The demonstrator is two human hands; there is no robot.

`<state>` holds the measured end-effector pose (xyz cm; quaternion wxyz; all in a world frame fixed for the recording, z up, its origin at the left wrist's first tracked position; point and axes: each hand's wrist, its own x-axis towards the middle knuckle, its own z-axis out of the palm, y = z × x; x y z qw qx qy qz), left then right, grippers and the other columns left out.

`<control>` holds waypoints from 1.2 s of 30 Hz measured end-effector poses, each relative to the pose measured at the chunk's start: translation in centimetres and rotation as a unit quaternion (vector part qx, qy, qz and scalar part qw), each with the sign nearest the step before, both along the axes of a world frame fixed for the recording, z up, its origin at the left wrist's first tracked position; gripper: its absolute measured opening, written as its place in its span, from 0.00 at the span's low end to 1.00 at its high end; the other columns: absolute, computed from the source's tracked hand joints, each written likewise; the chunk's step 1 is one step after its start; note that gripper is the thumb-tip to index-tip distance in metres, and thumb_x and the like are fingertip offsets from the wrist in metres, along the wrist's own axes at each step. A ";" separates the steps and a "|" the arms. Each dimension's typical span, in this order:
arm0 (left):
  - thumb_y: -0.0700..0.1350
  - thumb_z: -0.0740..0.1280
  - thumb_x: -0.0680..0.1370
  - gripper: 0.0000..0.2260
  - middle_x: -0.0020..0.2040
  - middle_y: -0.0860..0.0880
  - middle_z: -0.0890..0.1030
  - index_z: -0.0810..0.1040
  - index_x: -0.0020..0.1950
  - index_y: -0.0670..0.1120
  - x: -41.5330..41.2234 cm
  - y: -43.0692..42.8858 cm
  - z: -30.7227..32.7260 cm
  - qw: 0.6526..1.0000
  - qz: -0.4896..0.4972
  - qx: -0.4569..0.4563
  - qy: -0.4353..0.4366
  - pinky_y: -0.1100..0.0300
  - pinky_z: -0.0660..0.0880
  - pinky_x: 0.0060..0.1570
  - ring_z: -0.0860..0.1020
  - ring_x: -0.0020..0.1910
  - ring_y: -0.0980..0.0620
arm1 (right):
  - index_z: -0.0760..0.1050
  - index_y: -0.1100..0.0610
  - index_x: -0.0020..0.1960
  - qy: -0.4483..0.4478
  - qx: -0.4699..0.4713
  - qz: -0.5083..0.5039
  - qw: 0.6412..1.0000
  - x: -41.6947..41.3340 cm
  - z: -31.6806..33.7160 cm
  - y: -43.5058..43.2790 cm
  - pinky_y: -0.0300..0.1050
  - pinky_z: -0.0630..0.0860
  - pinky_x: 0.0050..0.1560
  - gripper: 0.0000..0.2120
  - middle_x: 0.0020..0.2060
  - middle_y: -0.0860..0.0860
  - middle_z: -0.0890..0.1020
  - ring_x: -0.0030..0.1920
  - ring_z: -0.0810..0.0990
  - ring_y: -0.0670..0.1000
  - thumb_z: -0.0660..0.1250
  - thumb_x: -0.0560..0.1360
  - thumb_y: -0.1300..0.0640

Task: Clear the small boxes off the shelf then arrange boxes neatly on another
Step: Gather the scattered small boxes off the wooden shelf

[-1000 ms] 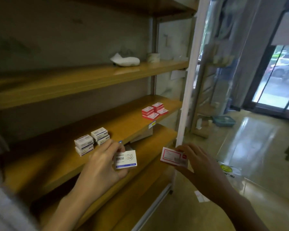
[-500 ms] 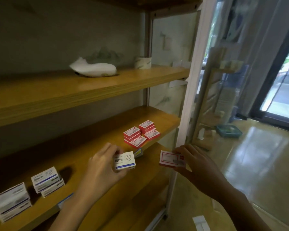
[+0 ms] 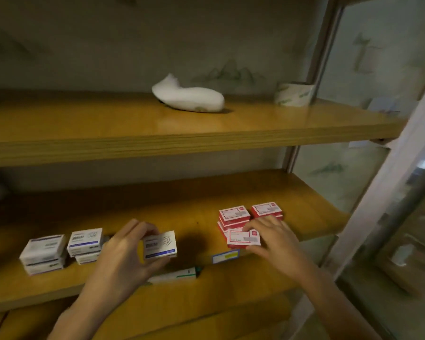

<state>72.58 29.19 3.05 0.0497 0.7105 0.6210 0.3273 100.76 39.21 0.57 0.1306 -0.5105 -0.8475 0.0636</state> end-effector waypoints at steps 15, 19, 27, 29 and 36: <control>0.49 0.79 0.60 0.22 0.50 0.49 0.80 0.77 0.50 0.48 -2.8 -5.5 -0.6 0.971 0.227 0.004 0.069 0.65 0.69 0.38 0.78 0.48 0.48 | 0.66 0.40 0.62 -0.007 0.067 0.130 0.989 -3.3 1.3 1.4 0.35 0.61 0.60 0.17 0.60 0.38 0.68 0.61 0.65 0.39 0.61 0.74 0.43; 0.52 0.77 0.63 0.21 0.48 0.53 0.78 0.77 0.52 0.49 -6.2 -6.2 -0.5 0.967 0.246 0.013 0.063 0.71 0.65 0.37 0.75 0.45 0.54 | 0.65 0.37 0.60 0.006 0.061 0.196 0.979 -6.8 2.3 -0.1 0.31 0.58 0.56 0.15 0.54 0.32 0.65 0.56 0.62 0.34 0.59 0.73 0.41; 0.55 0.74 0.66 0.19 0.46 0.55 0.76 0.76 0.52 0.50 -11.7 -3.3 0.3 0.979 0.188 0.021 0.077 0.70 0.64 0.37 0.71 0.44 0.58 | 0.64 0.37 0.60 0.006 0.044 0.196 0.980 -13.1 2.1 -2.1 0.32 0.58 0.58 0.15 0.56 0.31 0.65 0.58 0.61 0.34 0.58 0.74 0.41; 0.55 0.74 0.66 0.19 0.48 0.55 0.76 0.76 0.53 0.50 -12.4 -2.0 0.1 0.983 0.167 0.017 0.077 0.66 0.66 0.40 0.71 0.45 0.57 | 0.64 0.37 0.60 0.003 0.045 0.183 0.982 -14.0 2.0 -2.5 0.33 0.59 0.59 0.15 0.57 0.32 0.66 0.59 0.62 0.34 0.58 0.74 0.41; 0.57 0.71 0.69 0.23 0.57 0.52 0.77 0.74 0.60 0.50 -13.6 0.6 -1.2 0.986 0.140 -0.033 0.084 0.58 0.72 0.51 0.73 0.55 0.53 | 0.65 0.38 0.61 -0.007 0.042 0.154 0.987 -15.8 2.0 -3.6 0.34 0.58 0.59 0.16 0.59 0.34 0.68 0.59 0.63 0.36 0.58 0.74 0.42</control>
